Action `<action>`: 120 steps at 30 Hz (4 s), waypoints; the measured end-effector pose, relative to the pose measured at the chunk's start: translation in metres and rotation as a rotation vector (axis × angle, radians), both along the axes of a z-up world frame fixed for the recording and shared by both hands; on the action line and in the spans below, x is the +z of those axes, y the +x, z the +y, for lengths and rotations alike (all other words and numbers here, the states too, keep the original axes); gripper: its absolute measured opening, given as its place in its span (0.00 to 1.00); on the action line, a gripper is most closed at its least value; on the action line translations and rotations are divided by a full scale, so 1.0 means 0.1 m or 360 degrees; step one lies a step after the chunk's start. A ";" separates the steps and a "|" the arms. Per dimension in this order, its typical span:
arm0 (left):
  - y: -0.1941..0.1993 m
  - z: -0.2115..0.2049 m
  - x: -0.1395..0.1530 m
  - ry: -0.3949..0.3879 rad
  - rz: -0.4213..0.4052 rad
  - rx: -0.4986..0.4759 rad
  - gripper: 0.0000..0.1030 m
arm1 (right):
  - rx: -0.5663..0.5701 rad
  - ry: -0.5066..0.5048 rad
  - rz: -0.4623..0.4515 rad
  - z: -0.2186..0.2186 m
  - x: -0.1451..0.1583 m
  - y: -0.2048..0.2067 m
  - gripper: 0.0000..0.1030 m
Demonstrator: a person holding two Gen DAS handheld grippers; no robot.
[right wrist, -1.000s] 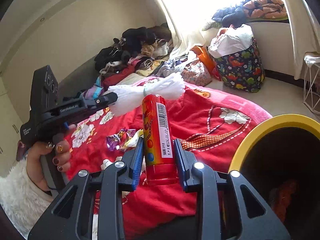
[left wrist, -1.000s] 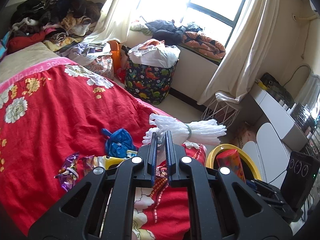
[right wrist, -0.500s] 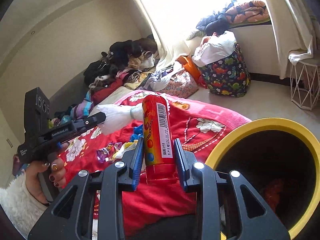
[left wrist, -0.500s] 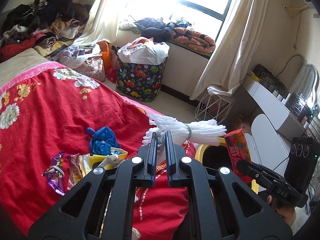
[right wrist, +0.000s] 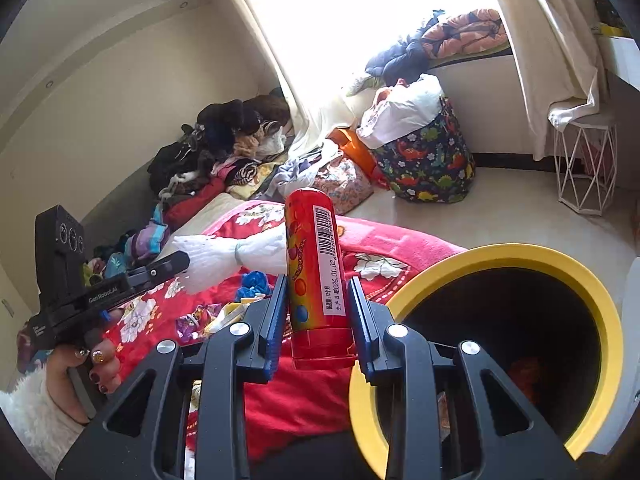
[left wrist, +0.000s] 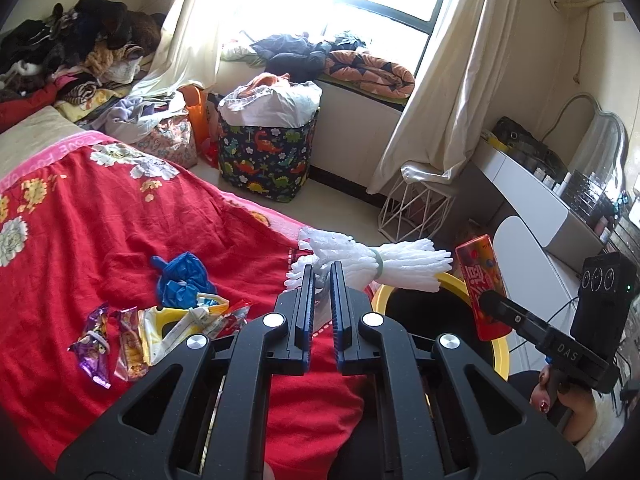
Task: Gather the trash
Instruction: 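Carry the white mesh net and red snack tube over the yellow bin, then open both grippers to drop the mesh net and snack tube into the bin, then move both open grippers back over the wrappers on the bedspread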
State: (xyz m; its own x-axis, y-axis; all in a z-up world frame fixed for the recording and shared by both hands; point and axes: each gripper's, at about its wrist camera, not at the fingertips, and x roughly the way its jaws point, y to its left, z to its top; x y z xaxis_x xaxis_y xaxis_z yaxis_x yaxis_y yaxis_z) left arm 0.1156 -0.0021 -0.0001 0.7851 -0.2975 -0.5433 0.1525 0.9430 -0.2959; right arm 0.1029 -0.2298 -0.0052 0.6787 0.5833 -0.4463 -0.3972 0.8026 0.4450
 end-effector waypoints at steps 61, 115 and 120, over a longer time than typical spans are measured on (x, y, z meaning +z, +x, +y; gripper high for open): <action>-0.02 -1.42 -0.57 0.0328 0.0160 -0.0473 0.04 | -0.0628 -0.0027 0.0315 -0.99 -0.53 0.17 0.28; -0.15 -0.32 -0.19 0.0212 -0.0027 0.0034 0.90 | -0.0417 -0.0274 -0.0084 -0.18 -0.20 -0.05 0.80; -0.16 -0.19 -0.15 0.0224 -0.0049 0.0076 0.90 | -0.0376 -0.0280 -0.0104 -0.06 -0.17 -0.08 0.82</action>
State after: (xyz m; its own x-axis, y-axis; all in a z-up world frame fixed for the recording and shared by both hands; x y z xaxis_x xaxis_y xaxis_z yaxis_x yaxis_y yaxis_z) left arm 0.0998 -0.0212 -0.0152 0.8135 -0.1819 -0.5523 0.1134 0.9812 -0.1560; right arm 0.0950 -0.2360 -0.0222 0.8171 0.3231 -0.4775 -0.2134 0.9389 0.2702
